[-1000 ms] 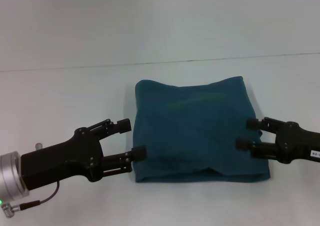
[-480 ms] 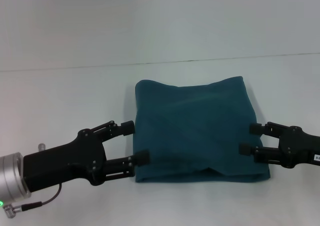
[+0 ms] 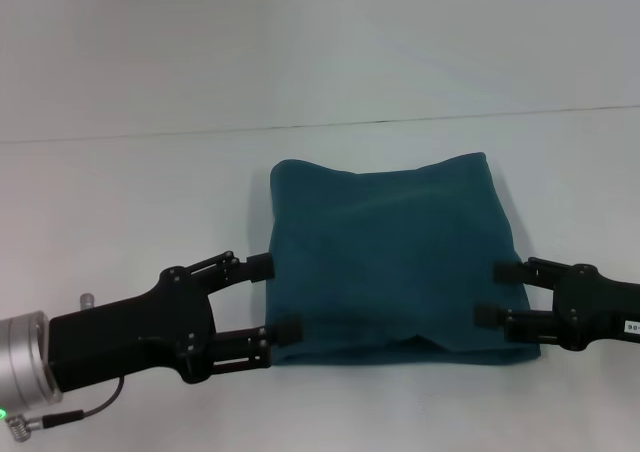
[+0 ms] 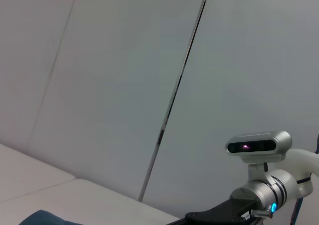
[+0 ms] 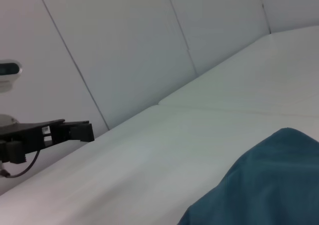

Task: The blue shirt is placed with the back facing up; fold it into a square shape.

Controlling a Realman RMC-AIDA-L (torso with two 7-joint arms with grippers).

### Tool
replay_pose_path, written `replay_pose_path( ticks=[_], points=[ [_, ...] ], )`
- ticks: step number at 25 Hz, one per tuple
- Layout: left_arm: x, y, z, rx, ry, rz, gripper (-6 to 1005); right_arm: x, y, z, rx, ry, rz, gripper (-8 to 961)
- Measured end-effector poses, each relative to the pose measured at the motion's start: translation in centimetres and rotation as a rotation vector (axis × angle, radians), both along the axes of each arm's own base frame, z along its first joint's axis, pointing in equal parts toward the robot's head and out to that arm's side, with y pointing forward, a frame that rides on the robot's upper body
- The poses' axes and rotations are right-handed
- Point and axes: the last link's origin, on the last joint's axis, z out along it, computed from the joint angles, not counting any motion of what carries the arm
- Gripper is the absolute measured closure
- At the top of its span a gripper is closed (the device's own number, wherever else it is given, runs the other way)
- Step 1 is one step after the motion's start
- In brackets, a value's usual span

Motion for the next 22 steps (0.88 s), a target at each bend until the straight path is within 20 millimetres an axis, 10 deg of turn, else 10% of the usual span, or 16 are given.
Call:
replay_pose_path(
  ticks=[22],
  points=[
    [-0.21,-0.33,-0.38,-0.032,0.027,-0.007,113,-0.08,-0.53,-0.81,-0.059,-0.014,0.007,36]
  ],
)
